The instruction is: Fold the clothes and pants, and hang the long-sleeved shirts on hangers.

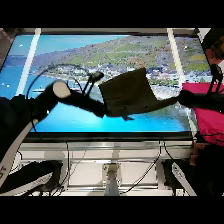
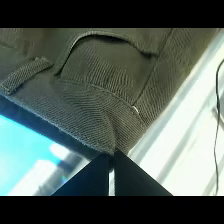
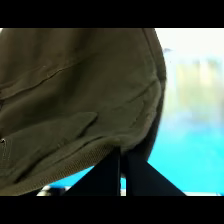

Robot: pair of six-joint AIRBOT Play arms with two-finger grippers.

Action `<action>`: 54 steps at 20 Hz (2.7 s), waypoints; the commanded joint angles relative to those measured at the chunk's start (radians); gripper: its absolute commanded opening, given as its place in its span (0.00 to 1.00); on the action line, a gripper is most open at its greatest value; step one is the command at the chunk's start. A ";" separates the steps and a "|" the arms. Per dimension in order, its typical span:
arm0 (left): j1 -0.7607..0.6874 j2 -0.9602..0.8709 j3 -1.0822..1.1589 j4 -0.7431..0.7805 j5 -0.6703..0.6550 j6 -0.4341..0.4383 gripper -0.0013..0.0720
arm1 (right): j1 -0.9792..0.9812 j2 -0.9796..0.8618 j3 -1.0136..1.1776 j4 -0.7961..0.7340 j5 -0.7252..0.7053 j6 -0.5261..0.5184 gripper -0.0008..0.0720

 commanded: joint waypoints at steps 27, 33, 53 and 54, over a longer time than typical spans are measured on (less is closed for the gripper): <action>0.071 -0.014 -0.169 -0.040 1.083 -0.092 0.03 | 0.317 -0.798 0.593 0.041 -0.441 -0.026 0.03; 0.056 -0.097 -0.163 -0.040 1.333 -0.119 0.91 | 0.326 -0.850 0.598 0.042 -0.779 -0.018 0.39; 0.052 0.521 -0.151 -0.153 0.741 -0.118 0.88 | 0.046 -1.138 0.695 0.271 0.294 -0.271 0.94; 0.052 0.521 -0.152 -0.154 0.740 -0.118 0.88 | 0.055 -1.145 0.695 0.278 0.294 -0.286 0.94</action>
